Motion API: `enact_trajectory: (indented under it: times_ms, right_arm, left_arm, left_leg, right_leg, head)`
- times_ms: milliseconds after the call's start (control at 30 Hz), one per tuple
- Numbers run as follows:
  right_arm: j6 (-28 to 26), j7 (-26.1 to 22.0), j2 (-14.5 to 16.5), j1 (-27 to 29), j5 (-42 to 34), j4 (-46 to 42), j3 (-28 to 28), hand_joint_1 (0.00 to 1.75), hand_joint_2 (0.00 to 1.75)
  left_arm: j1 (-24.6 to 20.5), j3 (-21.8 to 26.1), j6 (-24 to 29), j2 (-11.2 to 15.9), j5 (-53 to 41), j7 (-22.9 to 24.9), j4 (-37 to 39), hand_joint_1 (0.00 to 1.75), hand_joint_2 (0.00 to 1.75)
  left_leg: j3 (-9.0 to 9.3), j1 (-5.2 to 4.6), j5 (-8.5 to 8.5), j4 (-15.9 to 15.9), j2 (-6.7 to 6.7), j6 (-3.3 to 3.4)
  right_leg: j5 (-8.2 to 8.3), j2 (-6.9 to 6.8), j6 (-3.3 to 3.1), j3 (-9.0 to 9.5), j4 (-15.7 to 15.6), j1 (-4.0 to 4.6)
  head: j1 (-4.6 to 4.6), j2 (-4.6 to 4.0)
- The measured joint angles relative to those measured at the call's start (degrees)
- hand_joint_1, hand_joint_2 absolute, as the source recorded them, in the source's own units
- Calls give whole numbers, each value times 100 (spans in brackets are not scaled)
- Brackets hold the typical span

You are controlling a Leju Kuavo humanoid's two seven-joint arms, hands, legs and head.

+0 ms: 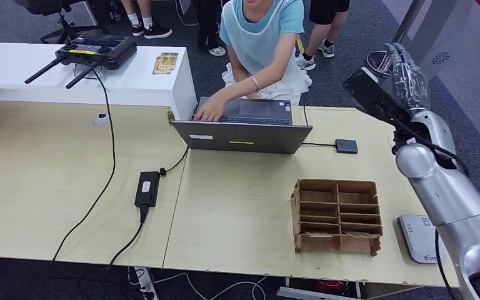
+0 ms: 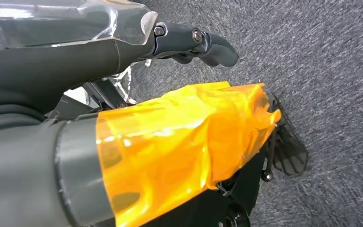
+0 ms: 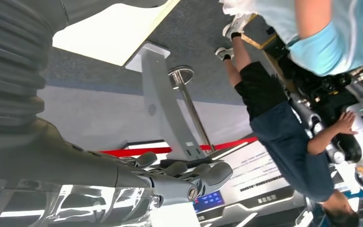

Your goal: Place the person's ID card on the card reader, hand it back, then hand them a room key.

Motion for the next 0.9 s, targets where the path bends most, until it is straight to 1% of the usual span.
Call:
enact_trajectory:
  times_ms: [100, 233, 400, 600, 733, 900]
  right_arm:
    - [25, -25, -186, 257, -84, -213, -292, 0, 175]
    - [65, -127, -324, 506, -302, -391, -594, 0, 175]
    - [123, -257, -400, 746, -519, -519, -871, 0, 175]
    - [189, -315, -438, 864, -659, -586, -999, 0, 175]
    - [520, -559, -444, 1060, -1418, -723, -1216, 0, 175]
    - [955, -757, -444, 1459, -2406, -967, -1564, 0, 175]
  left_arm:
    - [1, 39, 16, -8, 61, -81, 0, 0, 0]
    - [-1, 105, 31, -21, 138, -145, 0, 0, 0]
    - [2, 155, -14, -35, 192, -201, 0, 0, 0]
    - [1, 202, -49, -36, 238, -209, 0, 0, 0]
    - [8, 267, -138, -36, 332, -245, 0, 0, 0]
    - [14, 314, -198, -36, 412, -308, 0, 0, 0]
  left_leg:
    - [0, 0, 0, 0, -1, 0]
    - [1, 1, 1, -2, 0, -1]
    - [1, 3, 2, -3, 0, -2]
    - [1, 4, 2, -3, 1, -2]
    - [0, 3, 2, -3, -2, -2]
    - [-2, 3, 1, -3, -1, -1]
  right_leg:
    - [0, -1, 0, -1, 0, 2]
    - [0, 3, -1, -1, 2, 5]
    - [0, 2, -1, -1, 3, 5]
    - [0, 2, -1, -1, 2, 3]
    - [-1, -2, -1, -1, 2, 3]
    - [-1, -2, 0, -1, 2, 3]
  head:
    - [-1, 1]
    - [0, -1]
    - [1, 0]
    - [0, 1]
    - [0, 0]
    - [-1, 0]
